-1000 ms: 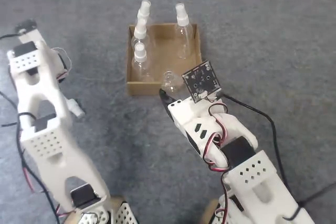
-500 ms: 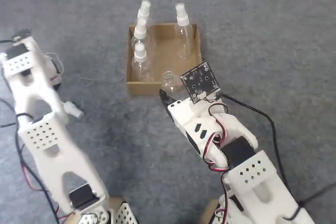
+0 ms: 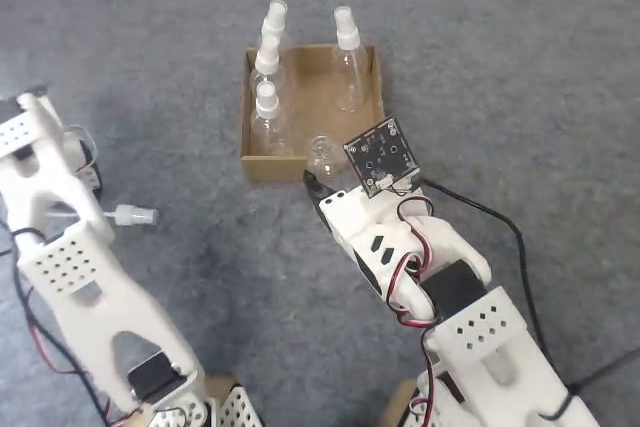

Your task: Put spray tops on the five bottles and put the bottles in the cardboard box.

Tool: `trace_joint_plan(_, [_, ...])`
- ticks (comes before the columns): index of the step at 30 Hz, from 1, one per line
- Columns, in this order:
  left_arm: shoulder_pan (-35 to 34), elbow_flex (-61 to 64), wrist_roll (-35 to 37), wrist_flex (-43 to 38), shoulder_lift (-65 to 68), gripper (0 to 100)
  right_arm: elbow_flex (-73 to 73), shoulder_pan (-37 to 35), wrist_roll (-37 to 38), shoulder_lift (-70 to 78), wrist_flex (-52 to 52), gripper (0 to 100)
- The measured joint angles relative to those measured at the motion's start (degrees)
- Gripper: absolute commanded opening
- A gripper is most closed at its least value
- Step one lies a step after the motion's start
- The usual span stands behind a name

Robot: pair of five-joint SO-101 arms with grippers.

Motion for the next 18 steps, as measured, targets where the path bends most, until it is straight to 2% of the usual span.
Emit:
trace_joint_plan(11, [0.1,7.6,-2.7,0.4,-0.6,1,0.0,0.0,0.0,0.0,0.0,1.7])
trace_joint_plan(18, [-2.4,9.4,-2.8,0.4,-1.5,1,0.0,0.0,0.0,0.0,0.0,1.7])
